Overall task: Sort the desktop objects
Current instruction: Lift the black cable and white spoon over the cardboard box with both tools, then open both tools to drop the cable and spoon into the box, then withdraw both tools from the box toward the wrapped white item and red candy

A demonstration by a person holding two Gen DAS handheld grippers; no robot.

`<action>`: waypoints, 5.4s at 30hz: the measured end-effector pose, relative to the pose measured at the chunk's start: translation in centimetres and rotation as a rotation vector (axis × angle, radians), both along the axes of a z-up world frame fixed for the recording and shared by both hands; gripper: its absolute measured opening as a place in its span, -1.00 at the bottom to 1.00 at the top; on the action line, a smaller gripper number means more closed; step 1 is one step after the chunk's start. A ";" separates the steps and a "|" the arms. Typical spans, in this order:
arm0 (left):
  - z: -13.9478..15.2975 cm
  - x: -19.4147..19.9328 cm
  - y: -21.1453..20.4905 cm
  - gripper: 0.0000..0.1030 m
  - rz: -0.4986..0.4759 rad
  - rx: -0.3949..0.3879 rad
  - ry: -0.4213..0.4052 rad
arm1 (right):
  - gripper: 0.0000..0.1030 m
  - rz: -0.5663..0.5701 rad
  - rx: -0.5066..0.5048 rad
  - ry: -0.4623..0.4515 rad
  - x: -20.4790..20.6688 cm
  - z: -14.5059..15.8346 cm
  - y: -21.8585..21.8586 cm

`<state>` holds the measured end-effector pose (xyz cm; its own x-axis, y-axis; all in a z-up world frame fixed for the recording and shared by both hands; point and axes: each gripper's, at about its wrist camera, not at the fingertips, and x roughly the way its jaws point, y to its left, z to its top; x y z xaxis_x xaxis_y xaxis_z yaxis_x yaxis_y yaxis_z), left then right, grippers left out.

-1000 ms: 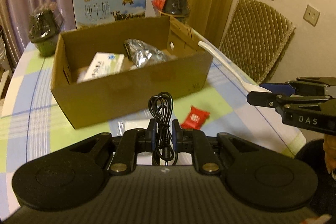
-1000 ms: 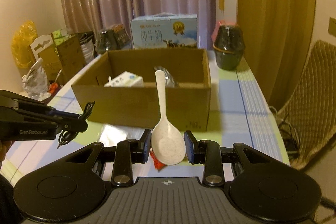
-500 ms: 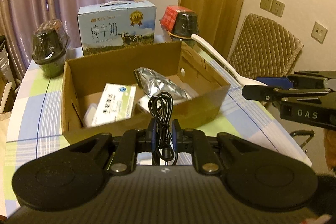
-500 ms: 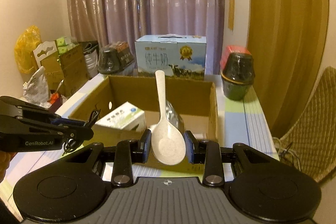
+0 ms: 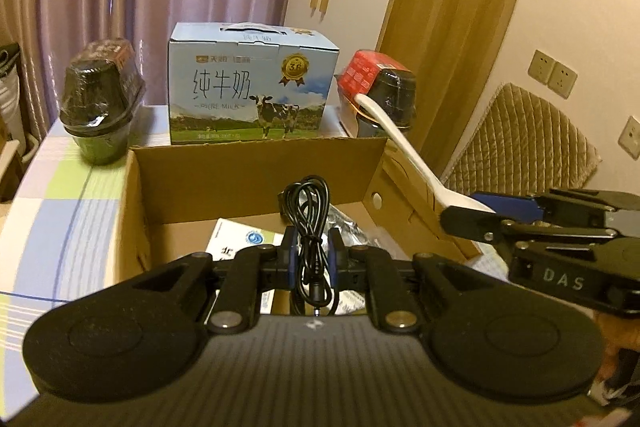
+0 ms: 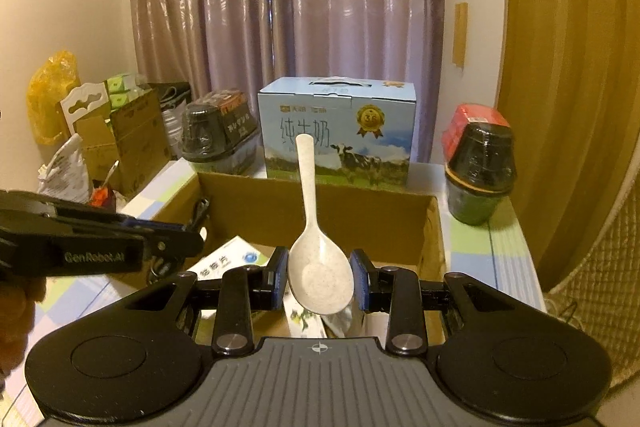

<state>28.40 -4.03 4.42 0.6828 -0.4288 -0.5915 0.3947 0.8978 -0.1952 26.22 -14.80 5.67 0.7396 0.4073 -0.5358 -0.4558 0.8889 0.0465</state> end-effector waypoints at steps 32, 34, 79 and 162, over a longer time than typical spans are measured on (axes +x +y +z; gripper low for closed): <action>-4.4 4.8 -2.1 -0.61 0.010 -0.035 0.078 | -0.41 -0.040 0.016 0.075 5.5 -4.1 0.3; -4.5 4.8 -1.9 -0.61 0.012 -0.035 0.079 | -0.41 -0.041 0.014 0.076 5.5 -4.1 0.2; -3.2 2.0 0.3 -0.34 0.023 0.027 0.061 | 0.23 -0.122 0.130 0.131 1.4 -2.9 -2.8; -10.7 -9.5 -0.1 0.98 -0.125 0.246 0.173 | 0.97 0.081 -0.175 0.279 -7.4 -10.8 -7.0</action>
